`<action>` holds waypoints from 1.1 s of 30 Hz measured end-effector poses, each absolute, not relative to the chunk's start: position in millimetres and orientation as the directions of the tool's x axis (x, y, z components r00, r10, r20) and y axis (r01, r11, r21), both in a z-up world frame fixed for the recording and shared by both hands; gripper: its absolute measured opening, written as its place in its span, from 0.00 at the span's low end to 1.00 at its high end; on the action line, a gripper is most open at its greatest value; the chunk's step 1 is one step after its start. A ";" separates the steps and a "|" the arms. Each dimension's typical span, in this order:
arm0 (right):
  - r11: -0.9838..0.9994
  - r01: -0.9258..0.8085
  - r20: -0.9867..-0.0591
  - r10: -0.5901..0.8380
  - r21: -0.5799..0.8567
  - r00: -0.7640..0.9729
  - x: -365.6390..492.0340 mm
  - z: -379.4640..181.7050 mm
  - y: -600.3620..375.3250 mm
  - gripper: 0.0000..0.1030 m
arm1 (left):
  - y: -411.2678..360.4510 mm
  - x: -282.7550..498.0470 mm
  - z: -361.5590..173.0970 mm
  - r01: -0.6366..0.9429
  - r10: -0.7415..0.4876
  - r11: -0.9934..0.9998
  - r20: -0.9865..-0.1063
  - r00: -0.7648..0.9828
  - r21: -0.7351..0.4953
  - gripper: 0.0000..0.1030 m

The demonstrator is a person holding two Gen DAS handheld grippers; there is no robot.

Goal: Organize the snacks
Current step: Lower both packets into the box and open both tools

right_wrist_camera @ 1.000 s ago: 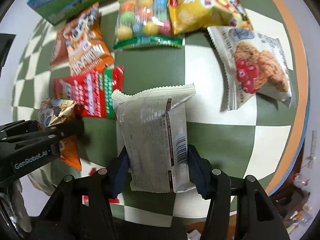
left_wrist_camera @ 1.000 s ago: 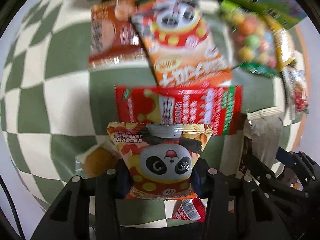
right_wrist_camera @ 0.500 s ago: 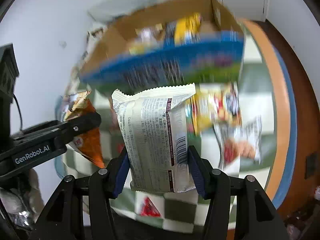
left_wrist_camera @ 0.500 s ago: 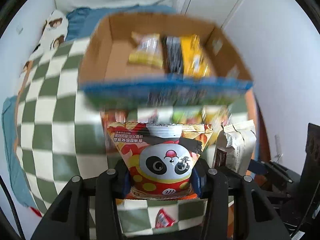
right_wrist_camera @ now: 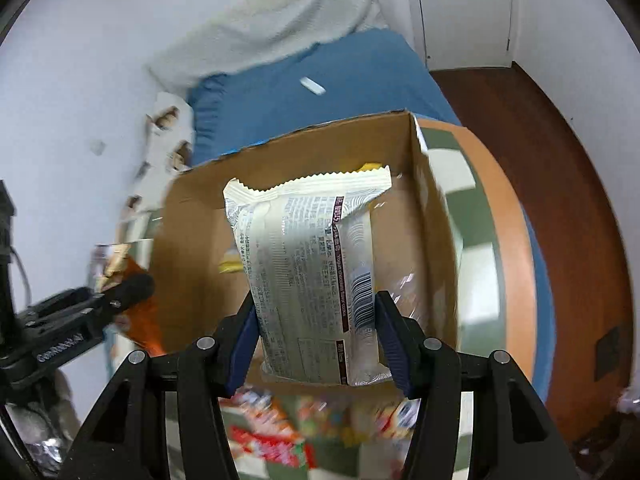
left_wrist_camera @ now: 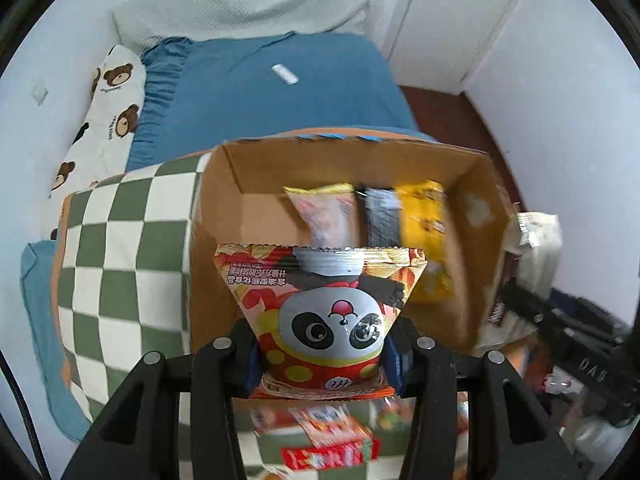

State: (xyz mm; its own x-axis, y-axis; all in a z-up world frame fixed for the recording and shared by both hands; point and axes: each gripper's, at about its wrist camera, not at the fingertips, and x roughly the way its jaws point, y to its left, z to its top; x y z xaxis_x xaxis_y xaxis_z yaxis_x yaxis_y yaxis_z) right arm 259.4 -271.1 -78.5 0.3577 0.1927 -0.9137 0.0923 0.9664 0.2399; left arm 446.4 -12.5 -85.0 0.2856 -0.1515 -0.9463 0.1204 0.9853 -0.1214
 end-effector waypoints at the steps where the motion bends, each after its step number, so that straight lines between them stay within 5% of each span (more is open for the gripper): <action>1: 0.969 0.102 -0.924 0.177 0.223 0.340 276.0 -84.8 -273.3 0.57 | -11.4 457.1 -93.6 0.117 -0.135 0.987 -0.953 0.270 -0.107 0.43; 11: 0.973 0.193 -0.973 0.085 0.128 0.214 357.5 -148.2 -288.4 0.59 | 1.8 552.3 -177.5 0.076 -0.054 0.996 -0.994 0.093 -0.047 0.44; 15: 0.967 0.218 -0.981 0.100 0.135 0.164 363.7 -167.7 -291.2 0.88 | 1.0 564.6 -193.8 0.084 -0.068 0.994 -0.996 0.054 -0.063 0.46; 16: 0.966 0.218 -0.982 0.101 0.136 0.161 364.6 -171.2 -290.5 0.89 | 2.0 566.2 -194.7 0.080 -0.076 0.994 -0.995 0.058 -0.071 0.55; 17: 0.969 0.213 -0.983 0.094 0.127 0.160 364.8 -174.0 -289.6 0.90 | 3.4 567.6 -195.0 0.073 -0.089 0.994 -0.994 0.060 -0.084 0.75; 19: 0.974 0.198 -0.984 0.082 0.113 0.159 364.2 -175.7 -285.8 0.91 | 6.4 568.8 -195.9 0.062 -0.110 0.992 -0.992 0.059 -0.106 0.89; 33: 0.989 0.141 -0.987 0.031 0.053 0.156 350.4 -180.9 -265.4 0.94 | 0.2 544.2 -190.4 0.067 -0.075 0.995 -0.993 0.095 -0.068 0.89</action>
